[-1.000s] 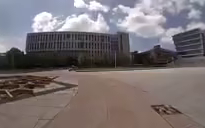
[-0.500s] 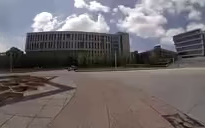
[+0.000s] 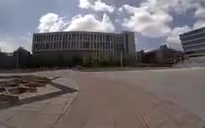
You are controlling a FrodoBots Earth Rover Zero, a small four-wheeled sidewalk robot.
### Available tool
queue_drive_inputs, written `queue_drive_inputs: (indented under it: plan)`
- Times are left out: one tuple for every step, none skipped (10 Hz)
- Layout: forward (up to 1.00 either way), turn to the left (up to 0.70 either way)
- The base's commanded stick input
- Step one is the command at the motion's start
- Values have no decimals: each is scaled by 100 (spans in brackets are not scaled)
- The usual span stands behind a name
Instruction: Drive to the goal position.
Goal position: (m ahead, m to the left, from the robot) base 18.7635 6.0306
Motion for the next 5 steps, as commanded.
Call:
queue_drive_inputs:
  plan:
    - [70, 0]
    - [70, 0]
    - [70, 25]
    - [70, 35]
    - [70, 35]
